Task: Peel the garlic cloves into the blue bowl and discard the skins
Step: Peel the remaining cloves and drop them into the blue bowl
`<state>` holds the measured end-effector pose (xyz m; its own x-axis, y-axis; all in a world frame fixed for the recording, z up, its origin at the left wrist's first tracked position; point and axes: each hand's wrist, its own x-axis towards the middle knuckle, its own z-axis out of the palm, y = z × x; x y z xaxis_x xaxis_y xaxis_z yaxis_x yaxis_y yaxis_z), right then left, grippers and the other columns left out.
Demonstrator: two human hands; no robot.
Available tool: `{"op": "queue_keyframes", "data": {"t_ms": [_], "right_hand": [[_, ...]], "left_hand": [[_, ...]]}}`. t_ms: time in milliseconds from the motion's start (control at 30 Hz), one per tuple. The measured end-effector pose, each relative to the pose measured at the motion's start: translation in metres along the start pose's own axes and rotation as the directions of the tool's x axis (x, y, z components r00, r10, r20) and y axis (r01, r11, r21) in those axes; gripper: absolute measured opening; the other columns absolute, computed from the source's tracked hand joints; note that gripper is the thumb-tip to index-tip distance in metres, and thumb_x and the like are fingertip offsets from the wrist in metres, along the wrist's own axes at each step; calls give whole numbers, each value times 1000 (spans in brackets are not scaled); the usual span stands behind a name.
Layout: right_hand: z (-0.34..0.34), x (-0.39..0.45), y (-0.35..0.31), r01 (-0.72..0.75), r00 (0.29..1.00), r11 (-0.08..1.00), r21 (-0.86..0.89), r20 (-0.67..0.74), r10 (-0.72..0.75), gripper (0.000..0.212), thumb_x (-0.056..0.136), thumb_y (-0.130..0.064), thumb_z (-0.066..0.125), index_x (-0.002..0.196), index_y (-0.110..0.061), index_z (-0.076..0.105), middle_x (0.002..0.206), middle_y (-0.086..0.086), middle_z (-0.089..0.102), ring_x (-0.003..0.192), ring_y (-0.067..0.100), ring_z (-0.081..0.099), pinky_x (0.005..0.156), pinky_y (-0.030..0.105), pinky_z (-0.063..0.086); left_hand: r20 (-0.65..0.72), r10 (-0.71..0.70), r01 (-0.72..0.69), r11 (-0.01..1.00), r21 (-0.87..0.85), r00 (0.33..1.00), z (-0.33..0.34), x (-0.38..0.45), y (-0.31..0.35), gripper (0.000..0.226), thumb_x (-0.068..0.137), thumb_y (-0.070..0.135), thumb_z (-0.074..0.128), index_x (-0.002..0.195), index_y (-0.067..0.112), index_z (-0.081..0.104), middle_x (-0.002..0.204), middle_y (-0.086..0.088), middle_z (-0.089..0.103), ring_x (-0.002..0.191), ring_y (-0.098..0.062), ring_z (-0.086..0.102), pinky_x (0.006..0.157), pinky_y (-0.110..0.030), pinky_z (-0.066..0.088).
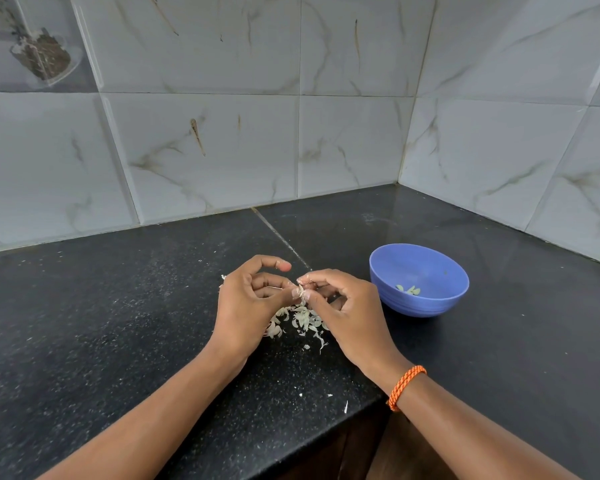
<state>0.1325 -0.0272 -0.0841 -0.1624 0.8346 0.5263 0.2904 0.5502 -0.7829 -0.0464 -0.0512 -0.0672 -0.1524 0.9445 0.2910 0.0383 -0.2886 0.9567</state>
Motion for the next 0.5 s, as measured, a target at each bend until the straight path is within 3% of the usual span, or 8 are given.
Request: {"op": "queue_keyframes", "data": {"t_ms": [167, 300, 500], "right_hand": [[-1, 1, 0, 69, 998, 997, -18, 16, -68, 19, 97, -14, 77, 114, -23, 81, 105, -14, 76, 99, 16, 73, 72, 15, 51], [-1, 1, 0, 74, 997, 996, -45, -34, -75, 10, 96, -18, 79, 106, -21, 80, 100, -13, 75, 95, 15, 73, 75, 19, 55], [-1, 1, 2, 136, 990, 983, -126, -29, -141, 11, 97, -24, 78, 109, -21, 79, 102, -14, 73, 95, 14, 72, 75, 26, 58]], "left_hand": [[40, 22, -21, 999, -24, 999, 1, -1, 2, 35, 92, 4, 83, 122, 18, 74, 92, -11, 83, 89, -28, 82, 88, -38, 66], [108, 40, -34, 998, -57, 993, 2, -2, 1, 32, 96, 3, 77, 125, 15, 73, 94, -14, 83, 92, -32, 82, 90, -38, 66], [78, 25, -21, 998, -52, 997, 1, 0, -3, 28, 95, 2, 78, 120, 13, 75, 90, -14, 82, 82, -32, 81, 84, -37, 67]]}}
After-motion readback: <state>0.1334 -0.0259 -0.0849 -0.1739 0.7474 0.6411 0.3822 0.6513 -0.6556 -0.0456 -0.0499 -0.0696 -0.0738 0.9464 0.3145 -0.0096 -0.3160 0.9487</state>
